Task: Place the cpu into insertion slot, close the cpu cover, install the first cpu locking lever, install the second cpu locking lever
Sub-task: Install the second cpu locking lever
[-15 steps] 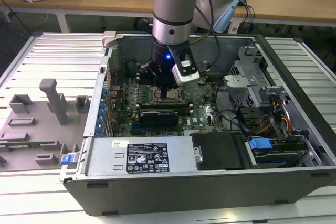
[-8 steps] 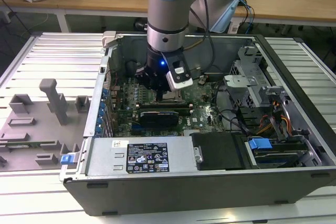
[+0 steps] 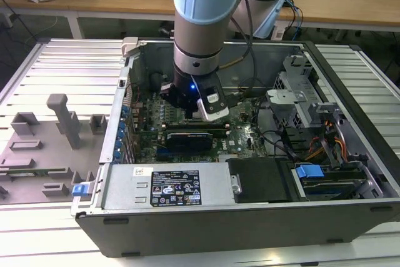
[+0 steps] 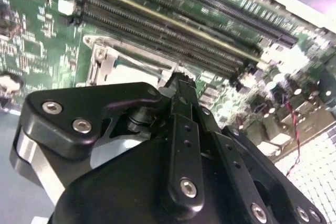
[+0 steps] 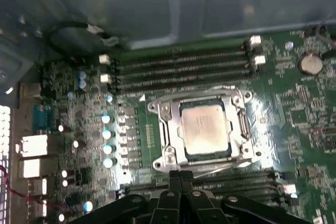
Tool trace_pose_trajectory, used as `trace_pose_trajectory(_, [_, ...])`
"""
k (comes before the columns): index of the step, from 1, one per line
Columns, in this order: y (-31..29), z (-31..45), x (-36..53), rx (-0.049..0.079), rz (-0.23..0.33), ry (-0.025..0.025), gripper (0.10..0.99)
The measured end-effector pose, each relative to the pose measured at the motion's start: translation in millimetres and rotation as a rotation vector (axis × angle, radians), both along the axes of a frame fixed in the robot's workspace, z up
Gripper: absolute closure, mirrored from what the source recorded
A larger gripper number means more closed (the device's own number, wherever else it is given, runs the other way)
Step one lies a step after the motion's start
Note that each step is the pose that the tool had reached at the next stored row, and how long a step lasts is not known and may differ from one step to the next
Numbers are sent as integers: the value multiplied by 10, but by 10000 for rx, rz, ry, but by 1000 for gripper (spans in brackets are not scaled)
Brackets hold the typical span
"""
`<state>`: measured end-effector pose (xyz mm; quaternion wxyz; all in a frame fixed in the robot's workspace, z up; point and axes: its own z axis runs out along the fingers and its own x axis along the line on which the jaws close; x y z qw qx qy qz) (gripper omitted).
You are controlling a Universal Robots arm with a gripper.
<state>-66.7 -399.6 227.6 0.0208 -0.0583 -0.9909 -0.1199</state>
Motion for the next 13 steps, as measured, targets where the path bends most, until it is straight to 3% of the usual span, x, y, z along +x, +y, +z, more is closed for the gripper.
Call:
trace_pose_trajectory(3, [-109, -27, -13, 346, 46, -2, 980])
trace_pose_trajectory(5, [-148, -50, -31, 547, 91, -1, 980])
trace_pose_trajectory(8, [-156, -89, -46, 631, 150, -1, 980])
trace_pose_trajectory(13, [-153, -177, -65, 655, 254, 3, 980])
